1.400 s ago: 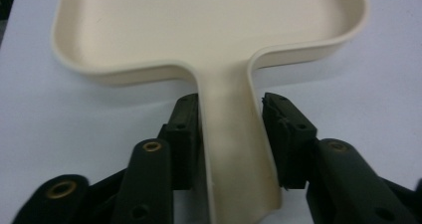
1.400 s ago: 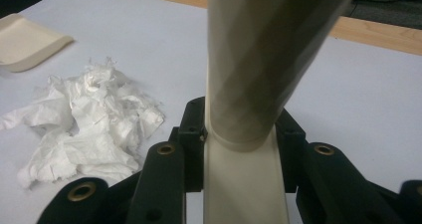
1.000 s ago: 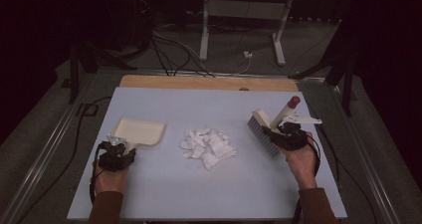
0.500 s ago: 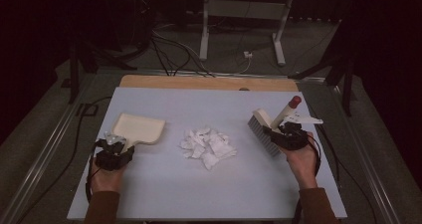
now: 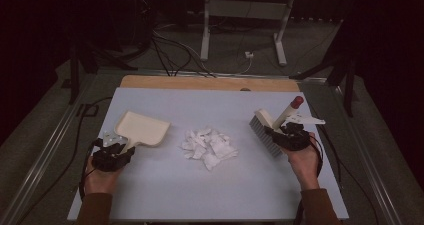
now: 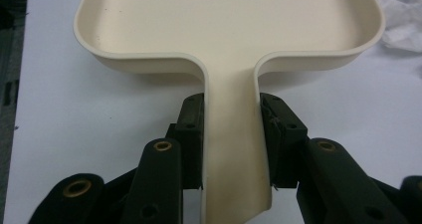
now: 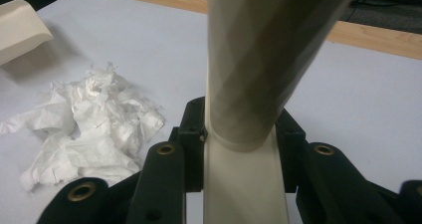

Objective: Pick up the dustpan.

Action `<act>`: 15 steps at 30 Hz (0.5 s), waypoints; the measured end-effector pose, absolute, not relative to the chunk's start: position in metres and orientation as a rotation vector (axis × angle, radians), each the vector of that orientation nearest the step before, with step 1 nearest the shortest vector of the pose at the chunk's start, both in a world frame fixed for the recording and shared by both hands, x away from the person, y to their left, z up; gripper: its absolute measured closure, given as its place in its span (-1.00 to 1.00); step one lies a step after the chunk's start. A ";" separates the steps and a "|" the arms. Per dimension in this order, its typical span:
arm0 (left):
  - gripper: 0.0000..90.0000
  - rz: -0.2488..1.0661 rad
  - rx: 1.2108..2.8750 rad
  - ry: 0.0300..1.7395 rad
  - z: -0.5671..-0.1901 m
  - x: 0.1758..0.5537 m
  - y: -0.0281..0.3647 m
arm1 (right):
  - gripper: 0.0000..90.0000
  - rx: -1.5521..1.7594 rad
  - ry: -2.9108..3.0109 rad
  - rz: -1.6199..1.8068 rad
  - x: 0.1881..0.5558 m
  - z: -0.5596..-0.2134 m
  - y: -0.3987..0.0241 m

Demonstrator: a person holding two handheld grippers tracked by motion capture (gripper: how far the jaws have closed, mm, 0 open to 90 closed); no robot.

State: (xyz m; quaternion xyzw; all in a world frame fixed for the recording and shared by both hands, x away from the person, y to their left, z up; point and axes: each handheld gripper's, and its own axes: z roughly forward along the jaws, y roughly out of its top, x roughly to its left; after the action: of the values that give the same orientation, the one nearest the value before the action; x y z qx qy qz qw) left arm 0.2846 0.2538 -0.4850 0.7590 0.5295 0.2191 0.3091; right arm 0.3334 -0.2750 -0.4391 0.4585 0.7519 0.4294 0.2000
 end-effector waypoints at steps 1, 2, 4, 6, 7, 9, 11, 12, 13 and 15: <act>0.49 0.579 2.008 1.392 -0.485 0.284 0.254 | 0.48 1.282 2.102 1.200 0.333 -0.439 -0.275; 0.49 0.575 2.020 1.380 -0.485 0.284 0.254 | 0.48 1.281 2.103 1.201 0.334 -0.439 -0.275; 0.49 0.568 2.042 1.336 -0.484 0.283 0.254 | 0.48 1.281 2.103 1.200 0.334 -0.439 -0.275; 0.49 0.562 2.057 1.314 -0.484 0.282 0.254 | 0.48 1.282 2.103 1.201 0.334 -0.439 -0.275; 0.49 0.555 2.065 1.299 -0.484 0.282 0.254 | 0.48 1.283 2.103 1.201 0.334 -0.439 -0.275; 0.49 0.547 2.083 1.276 -0.483 0.281 0.254 | 0.48 1.282 2.103 1.201 0.334 -0.439 -0.275; 0.49 0.536 2.102 1.246 -0.483 0.281 0.253 | 0.48 1.282 2.103 1.202 0.334 -0.439 -0.275; 0.49 0.529 2.115 1.224 -0.482 0.281 0.253 | 0.48 1.282 2.104 1.201 0.334 -0.439 -0.275; 0.49 0.521 2.119 1.210 -0.482 0.281 0.252 | 0.48 1.281 2.104 1.201 0.334 -0.439 -0.275; 0.49 0.496 2.131 1.177 -0.482 0.280 0.252 | 0.48 1.281 2.105 1.200 0.334 -0.439 -0.274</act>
State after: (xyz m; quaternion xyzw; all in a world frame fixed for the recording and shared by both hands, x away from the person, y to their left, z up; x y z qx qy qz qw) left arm 0.2800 0.2522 -0.4818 0.8118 0.4485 0.1888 0.3226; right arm 0.3342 -0.2744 -0.4394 0.4581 0.7526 0.4291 0.1989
